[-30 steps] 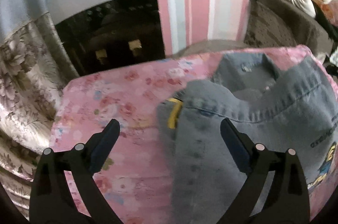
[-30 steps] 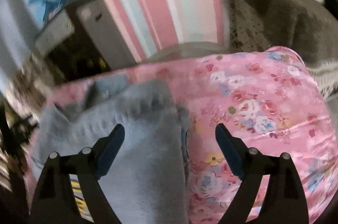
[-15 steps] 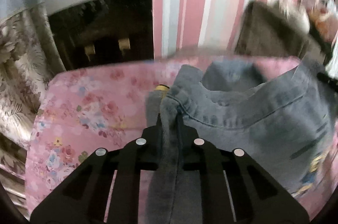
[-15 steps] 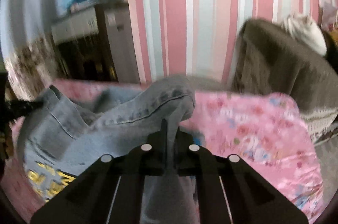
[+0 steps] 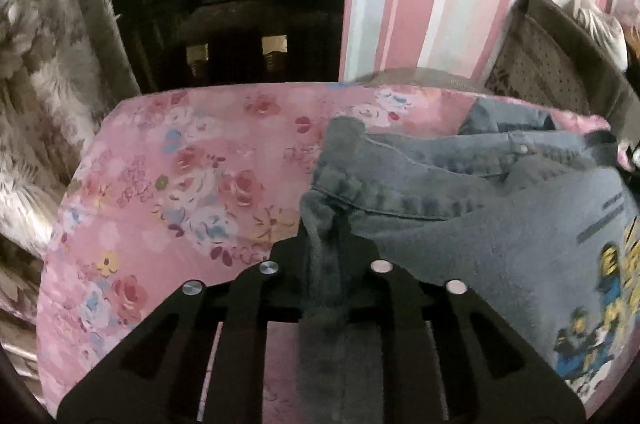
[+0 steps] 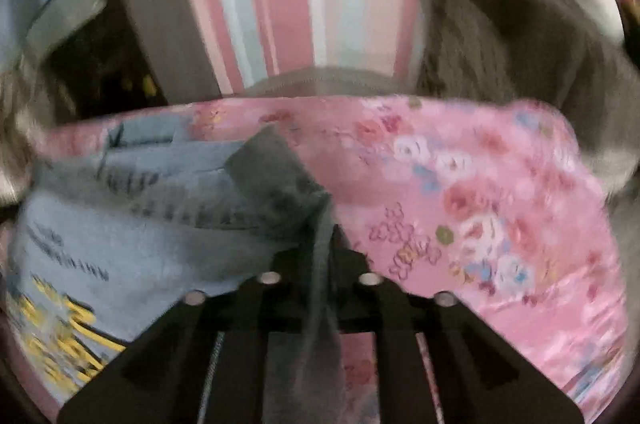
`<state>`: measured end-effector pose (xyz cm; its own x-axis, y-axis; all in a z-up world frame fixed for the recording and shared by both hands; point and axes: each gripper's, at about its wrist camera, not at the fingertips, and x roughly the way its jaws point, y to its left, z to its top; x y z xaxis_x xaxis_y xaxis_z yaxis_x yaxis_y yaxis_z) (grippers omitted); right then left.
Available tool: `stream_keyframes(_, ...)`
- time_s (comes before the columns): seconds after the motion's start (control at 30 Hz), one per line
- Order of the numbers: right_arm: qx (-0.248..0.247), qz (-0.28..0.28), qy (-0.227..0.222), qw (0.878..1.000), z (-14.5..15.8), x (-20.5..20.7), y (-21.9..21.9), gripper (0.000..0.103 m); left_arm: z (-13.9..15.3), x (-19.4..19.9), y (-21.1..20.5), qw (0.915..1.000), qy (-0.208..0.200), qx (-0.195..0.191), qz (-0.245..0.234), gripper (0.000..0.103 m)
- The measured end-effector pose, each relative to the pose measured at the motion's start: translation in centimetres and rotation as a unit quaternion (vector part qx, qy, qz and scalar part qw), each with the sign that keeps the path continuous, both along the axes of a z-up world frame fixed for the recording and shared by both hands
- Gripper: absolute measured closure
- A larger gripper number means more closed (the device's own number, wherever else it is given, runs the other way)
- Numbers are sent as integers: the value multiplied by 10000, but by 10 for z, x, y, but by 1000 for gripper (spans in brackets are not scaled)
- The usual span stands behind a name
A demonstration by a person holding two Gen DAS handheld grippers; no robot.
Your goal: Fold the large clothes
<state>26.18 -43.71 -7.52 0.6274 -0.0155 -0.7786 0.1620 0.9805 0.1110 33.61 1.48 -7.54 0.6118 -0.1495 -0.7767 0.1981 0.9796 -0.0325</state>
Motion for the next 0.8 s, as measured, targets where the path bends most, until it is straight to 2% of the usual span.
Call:
stream_keyframes(0.03, 163, -164, 5, 9997, 6, -3, -9, 62, 5, -2, 1, 10000, -16, -6, 6, 84)
stream_keyframes(0.1, 337, -126, -224, 9991, 23, -15, -17, 63, 20, -11, 1, 9997, -224, 113, -15, 82)
stream_keyframes(0.17, 221, -81, -440, 9988, 37, -34, -13, 62, 35, -24, -2, 9983, -485, 333, 3, 60)
stream_keyframes(0.2, 130, -70, -564, 9983, 44, -44, -11, 61, 44, -31, -3, 9976, -612, 314, -4, 34)
stream_keyframes(0.23, 93, -28, -681, 9976, 49, -54, -7, 60, 52, -38, -4, 9970, -725, 259, -1, 23)
stream_keyframes(0.27, 109, 41, -769, 9970, 51, -60, -3, 58, 59, -43, -6, 9966, -789, 232, -22, 23)
stream_keyframes(0.3, 151, 152, -881, 9959, 54, -69, 4, 51, 64, -49, -10, 9963, -831, 217, -85, 23)
stream_keyframes(0.47, 92, 493, -980, 9939, 46, -95, 37, 49, 65, -79, -31, 9969, -643, -1, -444, 22)
stream_keyframes(0.6, -290, 870, -915, 9916, 27, -114, 66, 50, 43, -91, -44, 9973, -441, 53, -587, 22)
stream_keyframes(0.7, -490, 929, -584, 9928, 4, -113, 71, 51, 13, -84, -43, 9985, -45, 199, -502, 24)
stream_keyframes(0.77, -431, 913, -465, 9938, -12, -111, 64, 51, -1, -82, -41, 9984, 51, 157, -546, 25)
stream_keyframes(0.8, -157, 898, -441, 9949, -20, -108, 55, 51, -4, -84, -43, 9981, -29, 226, -581, 23)
